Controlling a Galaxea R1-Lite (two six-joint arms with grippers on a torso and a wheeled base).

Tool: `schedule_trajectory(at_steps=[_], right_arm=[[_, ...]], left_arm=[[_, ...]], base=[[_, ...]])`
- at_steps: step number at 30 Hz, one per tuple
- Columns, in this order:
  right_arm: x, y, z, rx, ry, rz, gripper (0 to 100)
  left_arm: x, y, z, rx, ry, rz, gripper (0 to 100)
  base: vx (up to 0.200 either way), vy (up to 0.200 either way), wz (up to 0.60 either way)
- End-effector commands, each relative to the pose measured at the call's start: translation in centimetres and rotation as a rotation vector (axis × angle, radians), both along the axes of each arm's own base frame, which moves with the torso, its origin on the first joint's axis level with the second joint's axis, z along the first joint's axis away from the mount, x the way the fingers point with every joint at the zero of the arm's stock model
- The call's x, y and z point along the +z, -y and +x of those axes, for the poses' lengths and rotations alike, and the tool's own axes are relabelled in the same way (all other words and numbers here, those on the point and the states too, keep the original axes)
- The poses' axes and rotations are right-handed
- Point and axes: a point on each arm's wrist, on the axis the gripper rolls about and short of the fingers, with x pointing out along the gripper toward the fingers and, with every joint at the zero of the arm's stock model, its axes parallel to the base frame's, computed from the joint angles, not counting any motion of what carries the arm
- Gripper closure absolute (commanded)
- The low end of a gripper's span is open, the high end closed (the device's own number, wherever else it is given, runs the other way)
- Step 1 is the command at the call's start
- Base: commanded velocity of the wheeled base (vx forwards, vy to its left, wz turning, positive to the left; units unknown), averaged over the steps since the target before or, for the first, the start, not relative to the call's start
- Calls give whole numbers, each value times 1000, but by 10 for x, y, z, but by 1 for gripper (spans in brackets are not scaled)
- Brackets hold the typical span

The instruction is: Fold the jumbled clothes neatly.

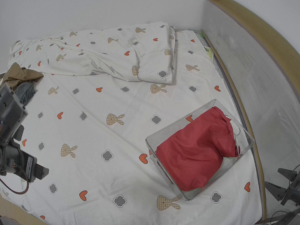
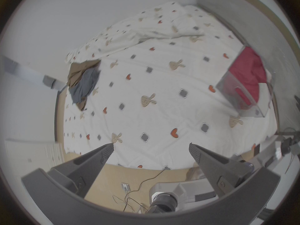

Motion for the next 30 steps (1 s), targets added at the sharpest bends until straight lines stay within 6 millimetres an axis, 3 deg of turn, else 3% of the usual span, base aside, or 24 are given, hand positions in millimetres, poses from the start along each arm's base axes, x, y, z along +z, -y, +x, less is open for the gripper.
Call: schedule_trajectory(at_steps=[1,5,9,14,20,25,26,27,30], right_arm=[[-44,4,-46,-13,199,-18,0],[-45,4,-51,-5,254,-12,0],[-45,3,-55,62,296,0,0],[-46,3,-56,58,313,-4,0],[-46,2,-58,-68,348,-28,0],[-47,4,-59,-132,388,-92,0],[-48,4,-60,-131,392,-93,0],[-55,9,-61,-318,358,-151,0],[-55,9,-61,-309,365,-158,0]], left_arm=[[-47,-68,-59,363,267,-90,0],[-55,-75,-82,349,386,-170,0],[-73,-81,-104,317,408,-124,0],[-87,-83,-114,304,450,-120,0],[-115,-84,-129,269,603,-135,0],[-127,-84,-143,269,681,-119,0],[-177,-73,-147,-166,986,-318,0],[-177,-73,-147,-165,986,-320,0],[-177,-73,-147,-165,986,-320,0]], base=[[0,0,0],[0,0,0],[0,0,0],[0,0,0],[0,0,0],[0,0,0],[0,0,0],[0,0,0],[0,0,0]])
